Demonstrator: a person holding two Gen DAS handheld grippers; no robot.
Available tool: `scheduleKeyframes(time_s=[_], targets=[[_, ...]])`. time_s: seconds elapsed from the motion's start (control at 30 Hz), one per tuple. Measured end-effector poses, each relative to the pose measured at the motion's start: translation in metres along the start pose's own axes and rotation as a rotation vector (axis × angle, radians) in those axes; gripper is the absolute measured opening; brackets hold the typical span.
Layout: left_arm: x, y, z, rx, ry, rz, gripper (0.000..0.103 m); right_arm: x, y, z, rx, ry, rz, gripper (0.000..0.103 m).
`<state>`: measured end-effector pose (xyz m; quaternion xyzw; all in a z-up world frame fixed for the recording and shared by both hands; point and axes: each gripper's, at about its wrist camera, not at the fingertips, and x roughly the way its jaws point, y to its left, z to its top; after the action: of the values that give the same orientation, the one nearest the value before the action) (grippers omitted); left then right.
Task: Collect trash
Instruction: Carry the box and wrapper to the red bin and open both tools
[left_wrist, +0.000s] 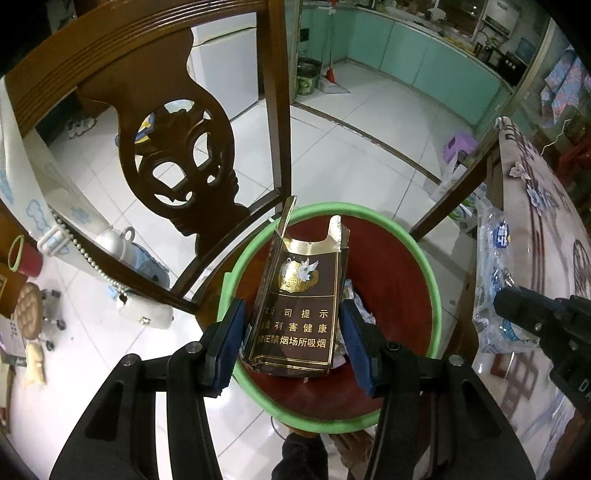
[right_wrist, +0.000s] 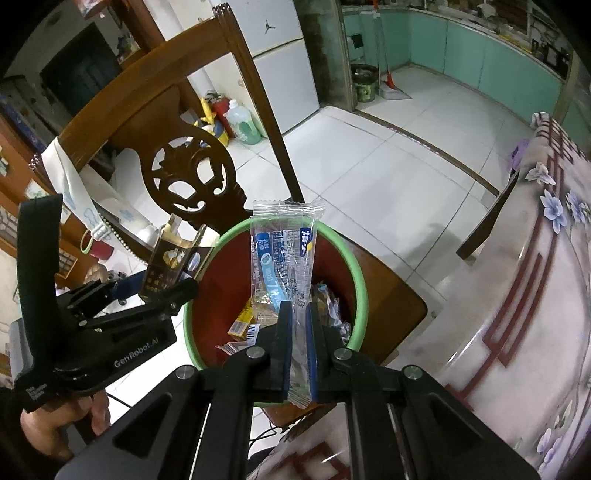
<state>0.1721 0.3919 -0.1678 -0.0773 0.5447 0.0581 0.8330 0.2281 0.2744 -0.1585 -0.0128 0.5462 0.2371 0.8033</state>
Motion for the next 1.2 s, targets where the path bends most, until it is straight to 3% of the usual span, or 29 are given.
scheduleKeyframes(time_s=[0.37,0.47,0.53,0.6,0.83,0.97,1.2], targets=[[0.003,0.004,0.003,-0.027,0.009,0.003,0.051,0.007,0.001,0.003,-0.011,0.019,-0.015,0.008],[0.003,0.007,0.003,-0.037,0.008,0.015,0.06,0.009,0.001,0.004,-0.013,0.018,-0.021,0.023],[0.0,0.008,0.003,-0.044,-0.001,0.019,0.084,0.008,0.001,0.004,-0.013,0.01,-0.025,0.047],[-0.003,0.009,0.003,-0.045,-0.015,0.019,0.085,0.008,0.002,0.004,-0.012,-0.004,-0.035,0.055],[-0.022,-0.001,0.0,-0.039,-0.048,0.0,0.085,-0.014,-0.003,-0.002,-0.004,-0.075,-0.057,0.055],[-0.044,-0.016,-0.004,-0.033,-0.101,-0.025,0.088,-0.044,-0.01,-0.012,0.004,-0.158,-0.085,0.061],[-0.08,-0.056,-0.025,-0.026,-0.158,-0.059,0.088,-0.099,-0.03,-0.044,0.029,-0.251,-0.086,0.063]])
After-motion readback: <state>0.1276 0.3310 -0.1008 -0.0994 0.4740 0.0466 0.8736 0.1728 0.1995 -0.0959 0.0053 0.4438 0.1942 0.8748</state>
